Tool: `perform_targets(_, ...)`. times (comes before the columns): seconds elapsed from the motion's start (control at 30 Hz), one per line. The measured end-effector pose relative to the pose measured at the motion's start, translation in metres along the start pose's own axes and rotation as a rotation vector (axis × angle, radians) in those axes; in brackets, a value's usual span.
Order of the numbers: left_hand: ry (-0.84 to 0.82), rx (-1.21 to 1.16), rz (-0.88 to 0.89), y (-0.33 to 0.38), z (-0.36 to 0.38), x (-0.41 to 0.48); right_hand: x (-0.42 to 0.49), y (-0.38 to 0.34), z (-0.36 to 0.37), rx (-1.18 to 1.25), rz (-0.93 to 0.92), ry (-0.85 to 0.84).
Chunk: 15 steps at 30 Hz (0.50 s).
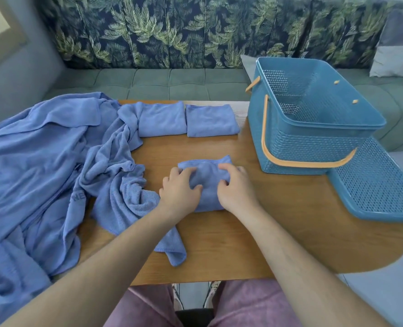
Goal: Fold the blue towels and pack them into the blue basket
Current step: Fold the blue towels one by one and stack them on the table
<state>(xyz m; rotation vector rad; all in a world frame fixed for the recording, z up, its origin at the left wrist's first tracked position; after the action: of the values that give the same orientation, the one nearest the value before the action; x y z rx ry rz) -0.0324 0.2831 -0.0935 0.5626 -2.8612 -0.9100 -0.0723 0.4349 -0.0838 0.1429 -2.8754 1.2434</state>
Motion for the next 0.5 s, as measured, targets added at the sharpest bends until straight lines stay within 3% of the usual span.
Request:
perform_targets(0.17, 0.049, -0.323, 0.112, -0.003, -0.027, 0.022, 0.017, -0.026, -0.004, 0.116, -0.033, -0.027)
perform_targets(0.37, 0.234, -0.357, 0.122, -0.013, -0.095, 0.113, 0.100, -0.095, 0.013, 0.121, -0.112, -0.052)
perform_targets(0.5, 0.230, -0.285, 0.075, -0.028, -0.112, 0.181, 0.161, -0.130, 0.041, 0.045, -0.146, -0.113)
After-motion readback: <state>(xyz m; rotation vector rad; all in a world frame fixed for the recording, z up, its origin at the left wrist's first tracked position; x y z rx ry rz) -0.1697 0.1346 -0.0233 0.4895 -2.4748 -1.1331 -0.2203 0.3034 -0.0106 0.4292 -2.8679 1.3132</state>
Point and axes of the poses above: each hand's wrist, its own x-axis towards the middle knuckle, its own z-axis out of the palm, y = z × x, the point moved 3 cm from there along x, towards the middle knuckle, and after that the axes turned 5 degrees about y, right-handed, at the moved point
